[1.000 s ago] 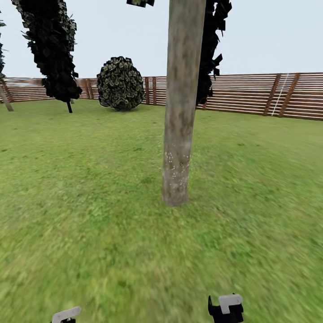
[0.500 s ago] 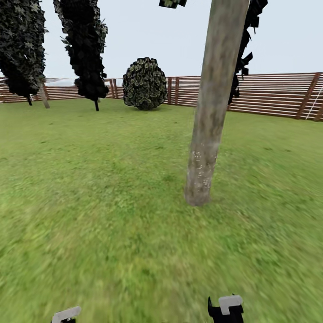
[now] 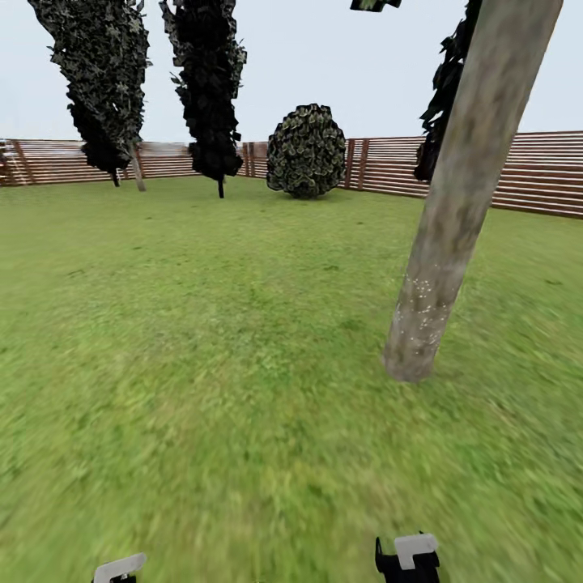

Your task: In the garden, pick up the pesticide atomizer on the floor and spray pesticide onto both trees until each tree trunk is fully covered.

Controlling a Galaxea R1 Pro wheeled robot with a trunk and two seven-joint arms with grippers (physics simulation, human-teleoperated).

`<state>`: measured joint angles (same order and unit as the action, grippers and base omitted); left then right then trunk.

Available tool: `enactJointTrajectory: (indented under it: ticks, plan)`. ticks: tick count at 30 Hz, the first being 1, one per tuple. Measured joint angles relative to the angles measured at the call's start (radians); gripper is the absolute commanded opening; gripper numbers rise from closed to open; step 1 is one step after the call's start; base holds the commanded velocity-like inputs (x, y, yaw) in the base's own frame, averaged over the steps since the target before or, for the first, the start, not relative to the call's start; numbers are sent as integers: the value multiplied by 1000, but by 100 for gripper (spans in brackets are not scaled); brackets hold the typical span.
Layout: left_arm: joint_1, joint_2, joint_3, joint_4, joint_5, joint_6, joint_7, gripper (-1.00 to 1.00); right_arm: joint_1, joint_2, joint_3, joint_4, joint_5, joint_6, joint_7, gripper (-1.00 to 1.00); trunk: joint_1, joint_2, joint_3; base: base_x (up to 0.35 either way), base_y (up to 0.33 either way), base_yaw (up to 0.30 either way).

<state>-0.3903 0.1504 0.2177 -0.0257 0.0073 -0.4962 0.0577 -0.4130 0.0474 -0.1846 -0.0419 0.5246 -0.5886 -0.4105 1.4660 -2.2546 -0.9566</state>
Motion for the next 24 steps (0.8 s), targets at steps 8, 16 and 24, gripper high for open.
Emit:
enactJointTrajectory:
  ticks: [8,16,24]
  plan:
    - [0,-1,-2,1,-1,1,-7,-100,0,0,0,7,0,0,0,100,0,0,0,0,7,283]
    - [0,-20,-1,12,-1,-4,-12,-100,-1,0,0,7,0,0,0,100,0,0,0,0,0,282]
    - [0,-9,0,11,4,-10,-13,-100,-1,-1,0,6,-1,0,-1,100,0,0,0,0,0,282]
